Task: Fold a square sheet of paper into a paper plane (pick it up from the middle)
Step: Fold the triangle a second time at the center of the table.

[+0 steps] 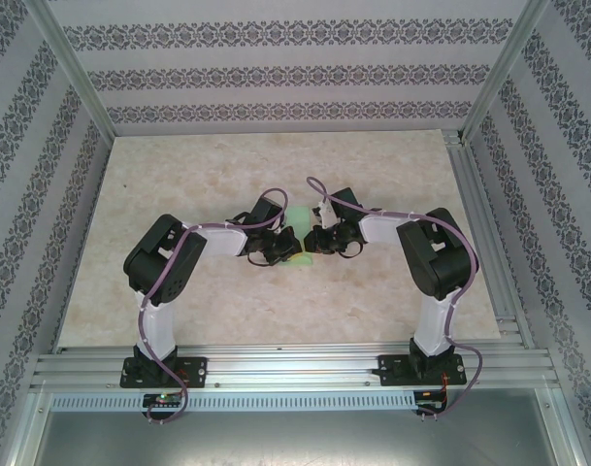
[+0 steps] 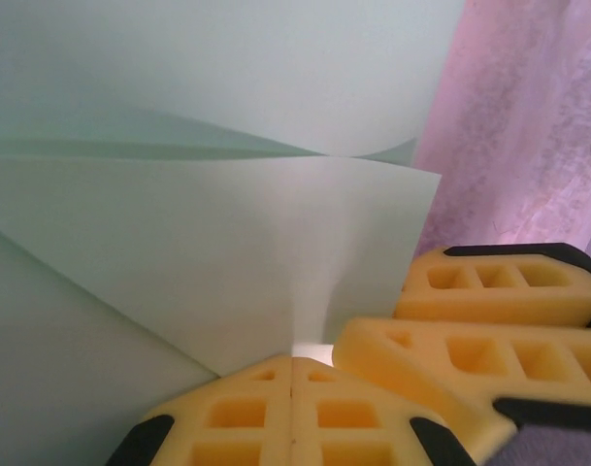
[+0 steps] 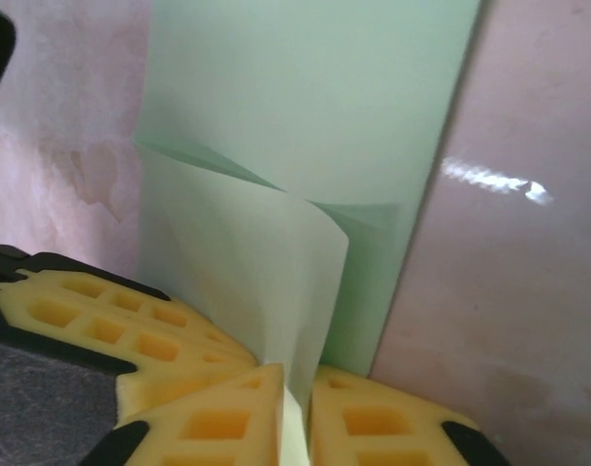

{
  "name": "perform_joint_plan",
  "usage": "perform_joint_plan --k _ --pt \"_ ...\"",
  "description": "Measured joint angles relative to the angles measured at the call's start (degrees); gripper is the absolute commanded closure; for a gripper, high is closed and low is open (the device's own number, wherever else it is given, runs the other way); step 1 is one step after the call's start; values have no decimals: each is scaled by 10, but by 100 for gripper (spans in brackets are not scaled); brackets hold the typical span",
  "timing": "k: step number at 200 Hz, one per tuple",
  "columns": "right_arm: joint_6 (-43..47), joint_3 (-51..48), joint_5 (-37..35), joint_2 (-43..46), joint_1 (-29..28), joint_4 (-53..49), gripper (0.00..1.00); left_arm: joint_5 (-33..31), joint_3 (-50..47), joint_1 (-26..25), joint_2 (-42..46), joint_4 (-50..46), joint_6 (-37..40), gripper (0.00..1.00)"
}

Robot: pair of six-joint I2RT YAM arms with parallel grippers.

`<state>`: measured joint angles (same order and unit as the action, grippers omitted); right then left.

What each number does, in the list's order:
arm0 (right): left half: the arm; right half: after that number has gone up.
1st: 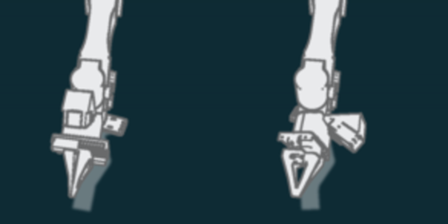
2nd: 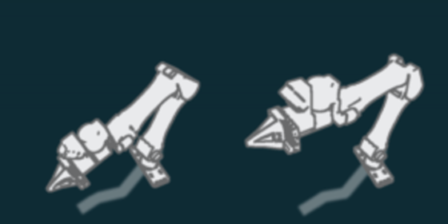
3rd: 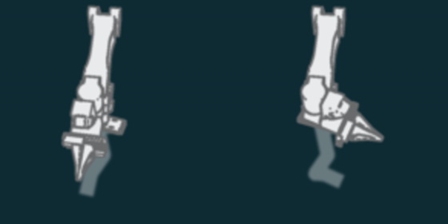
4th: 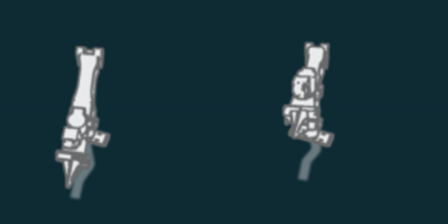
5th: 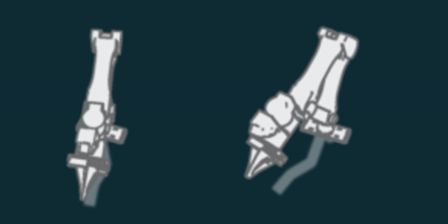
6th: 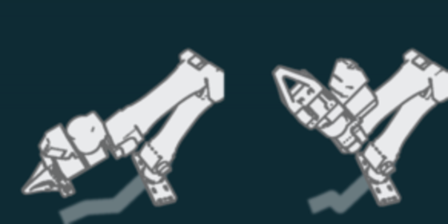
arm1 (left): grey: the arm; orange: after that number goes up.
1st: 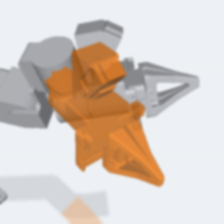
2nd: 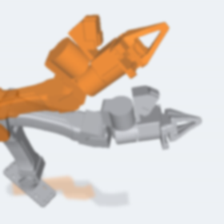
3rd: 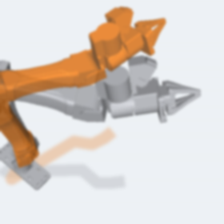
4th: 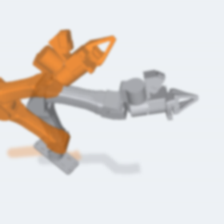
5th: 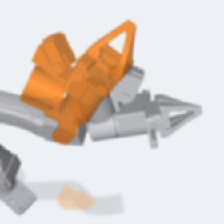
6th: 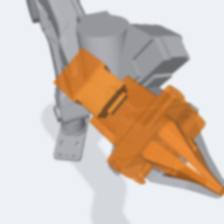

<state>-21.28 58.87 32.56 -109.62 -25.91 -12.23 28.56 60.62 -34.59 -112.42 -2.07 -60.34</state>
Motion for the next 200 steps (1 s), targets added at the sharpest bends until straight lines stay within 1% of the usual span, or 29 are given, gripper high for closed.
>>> perform_joint_plan --k 9,34,52,59,83,103,139,200 --pt "0 0 -4 3 -2 -2 80 0 0 0 0 0 0 100" --pt "-2 -14 -27 31 -3 -14 80 -1 -1 0 0 2 0 100" --pt "-5 -27 -40 64 -2 -26 83 -2 -1 0 0 2 0 100" --pt "-9 -35 -43 81 -2 -26 86 -2 -1 0 0 2 0 100" --pt "-28 -55 -33 109 -1 -12 91 -2 -1 0 0 2 0 100" --pt "-41 -68 -22 109 -2 -1 96 -2 -1 0 0 2 0 100" --pt "-66 -88 7 100 -3 27 95 -2 -1 -1 0 2 1 100" --pt "-76 -76 30 69 -14 38 95 -2 -1 -1 0 2 2 100"
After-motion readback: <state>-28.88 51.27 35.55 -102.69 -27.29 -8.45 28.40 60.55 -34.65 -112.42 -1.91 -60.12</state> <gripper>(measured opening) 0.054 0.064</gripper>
